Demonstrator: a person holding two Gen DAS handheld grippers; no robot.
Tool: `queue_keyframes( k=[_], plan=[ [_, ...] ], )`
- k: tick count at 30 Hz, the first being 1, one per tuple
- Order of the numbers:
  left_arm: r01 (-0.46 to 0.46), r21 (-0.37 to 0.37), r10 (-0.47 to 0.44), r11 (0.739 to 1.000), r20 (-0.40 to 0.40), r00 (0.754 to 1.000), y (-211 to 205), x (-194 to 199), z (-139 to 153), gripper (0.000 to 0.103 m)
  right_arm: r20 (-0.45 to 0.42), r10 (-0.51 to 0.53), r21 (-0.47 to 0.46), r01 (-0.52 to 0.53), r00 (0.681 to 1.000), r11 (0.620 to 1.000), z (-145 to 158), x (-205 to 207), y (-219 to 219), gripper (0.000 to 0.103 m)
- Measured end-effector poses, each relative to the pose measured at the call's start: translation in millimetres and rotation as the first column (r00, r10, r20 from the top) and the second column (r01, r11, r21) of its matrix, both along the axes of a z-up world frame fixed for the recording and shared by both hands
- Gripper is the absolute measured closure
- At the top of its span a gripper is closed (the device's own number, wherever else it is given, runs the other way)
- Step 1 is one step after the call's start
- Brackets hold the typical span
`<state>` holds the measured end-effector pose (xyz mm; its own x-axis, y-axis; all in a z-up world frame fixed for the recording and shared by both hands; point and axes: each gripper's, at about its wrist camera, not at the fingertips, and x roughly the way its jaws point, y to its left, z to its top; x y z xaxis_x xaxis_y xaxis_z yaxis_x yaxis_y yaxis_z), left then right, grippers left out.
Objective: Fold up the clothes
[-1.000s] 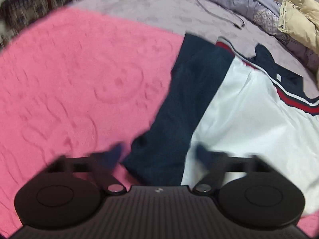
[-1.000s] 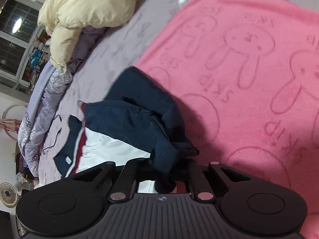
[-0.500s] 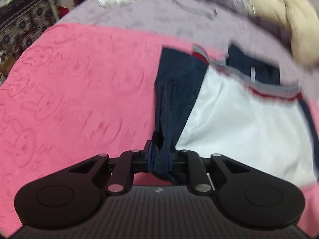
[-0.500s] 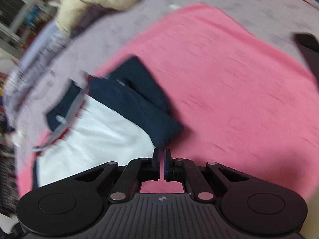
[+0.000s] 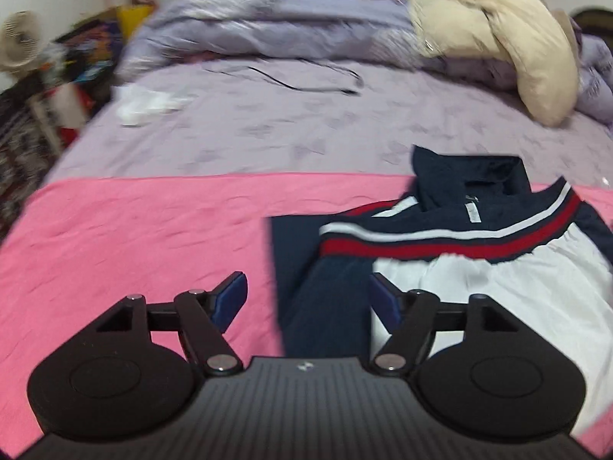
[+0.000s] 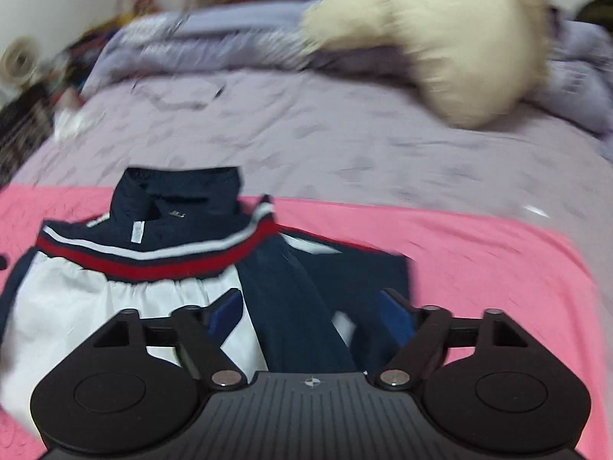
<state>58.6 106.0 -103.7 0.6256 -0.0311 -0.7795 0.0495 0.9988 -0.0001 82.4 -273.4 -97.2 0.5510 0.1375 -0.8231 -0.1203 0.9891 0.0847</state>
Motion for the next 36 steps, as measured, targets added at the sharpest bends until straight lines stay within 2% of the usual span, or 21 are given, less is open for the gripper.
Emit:
queue_keyframes(
  k=[1, 2, 3, 4, 5, 7, 8, 11, 14, 15, 17, 19, 20, 21, 23, 25, 26, 27, 31, 33, 36],
  plan=[
    [0.022, -0.010, -0.022, 1.000, -0.021, 1.000, -5.6, 15.2, -10.2, 0.032, -0.036, 0.027, 0.002, -0.027, 0.999, 1.000, -10.6, 19.0, 7.8, 0.020],
    [0.032, -0.020, -0.032, 0.999, -0.035, 0.999, -9.6, 24.5, -19.1, 0.033, -0.085, 0.033, 0.012, -0.032, 0.996, 0.999, -21.0, 31.5, 13.1, 0.024],
    [0.032, -0.028, -0.034, 0.999, -0.046, 0.998, -12.5, 29.6, -27.0, 0.042, -0.143, 0.022, 0.029, -0.018, 0.990, 0.999, -31.2, 38.6, 16.1, 0.030],
    [0.024, -0.041, -0.026, 0.999, -0.056, 0.998, -14.4, 33.1, -31.7, 0.053, -0.172, 0.004, 0.049, 0.005, 0.985, 0.999, -37.0, 41.5, 17.3, 0.048],
    [0.009, -0.055, -0.012, 0.998, -0.064, 0.998, -15.5, 35.3, -34.0, 0.057, -0.163, -0.007, 0.062, 0.018, 0.987, 0.998, -35.9, 38.6, 17.5, 0.061],
    [-0.001, -0.054, -0.001, 0.999, -0.047, 0.999, -20.5, 33.2, -27.8, 0.080, -0.121, -0.006, 0.068, 0.014, 0.993, 0.998, -27.1, 28.7, 18.3, 0.083],
    [-0.004, -0.049, 0.002, 0.999, -0.034, 0.999, -23.3, 31.2, -23.1, 0.082, -0.101, -0.002, 0.065, 0.009, 0.995, 0.998, -21.3, 23.2, 18.6, 0.089],
    [0.007, -0.052, -0.005, 0.999, 0.042, 0.999, -33.9, 28.4, 1.0, 0.085, -0.033, 0.015, 0.055, -0.013, 0.999, 0.998, 1.3, 12.2, 17.6, 0.095],
    [0.015, -0.084, -0.004, 0.996, 0.125, 0.992, -41.2, 36.8, 19.4, 0.085, 0.041, -0.003, 0.044, 0.001, 0.999, 0.999, 20.8, 14.2, 12.8, 0.096],
    [0.019, -0.076, -0.009, 0.997, 0.131, 0.991, -43.7, 43.6, 19.4, 0.084, 0.062, -0.015, 0.038, 0.012, 0.998, 0.999, 25.1, 18.3, 11.5, 0.096],
    [0.015, -0.033, -0.012, 0.999, 0.103, 0.995, -48.6, 59.8, 10.6, 0.074, 0.065, -0.042, 0.019, 0.040, 0.997, 0.999, 18.8, 34.7, 10.6, 0.092],
    [-0.012, 0.025, 0.011, 1.000, 0.026, 1.000, -51.2, 76.4, -8.6, 0.067, 0.030, -0.091, 0.006, 0.091, 0.995, 0.996, -2.1, 50.2, 5.2, 0.079],
    [-0.025, 0.040, 0.026, 0.999, -0.017, 1.000, -50.8, 83.4, -16.8, 0.066, 0.008, -0.112, 0.000, 0.112, 0.994, 0.994, -11.2, 54.7, 4.2, 0.061],
    [-0.040, 0.032, 0.042, 0.999, -0.046, 0.998, -48.4, 86.3, -21.1, 0.065, 0.003, -0.130, -0.003, 0.130, 0.991, 0.991, -14.7, 55.4, 4.1, 0.056],
    [-0.069, 0.011, 0.069, 0.998, -0.034, 0.997, -42.7, 82.6, -16.2, 0.062, -0.007, -0.167, -0.008, 0.167, 0.986, 0.986, -21.6, 56.9, 3.7, 0.056],
    [-0.092, 0.002, 0.092, 0.996, -0.008, 0.996, -37.2, 77.4, -8.8, 0.049, 0.097, -0.172, -0.007, 0.174, 0.980, 0.985, -7.0, 41.9, 9.7, 0.047],
    [-0.103, 0.013, 0.103, 0.995, 0.006, 0.995, -34.8, 75.0, -5.4, 0.047, 0.162, -0.165, 0.001, 0.167, 0.973, 0.986, 3.8, 30.3, 15.0, 0.037],
    [-0.116, 0.026, 0.116, 0.993, 0.019, 0.993, -32.5, 72.9, -2.4, 0.046, 0.210, -0.146, 0.018, 0.145, 0.967, 0.989, 13.1, 19.0, 21.0, 0.033],
    [-0.184, 0.101, 0.176, 0.978, 0.078, 0.981, -33.9, 58.4, 17.5, 0.049, 0.185, 0.009, 0.100, -0.028, 0.983, 0.995, 23.9, -12.9, 60.8, 0.036],
    [-0.117, 0.095, 0.109, 0.989, 0.084, 0.990, -45.2, 43.6, 29.7, 0.048, 0.129, 0.074, 0.086, -0.085, 0.989, 0.993, 15.2, -30.3, 85.2, 0.041],
    [0.050, 0.113, -0.056, 0.992, 0.050, 0.997, -79.1, 17.4, 38.2, 0.046, 0.043, 0.087, 0.040, -0.089, 0.995, 0.995, -4.5, -66.8, 109.6, 0.043]
  ],
)
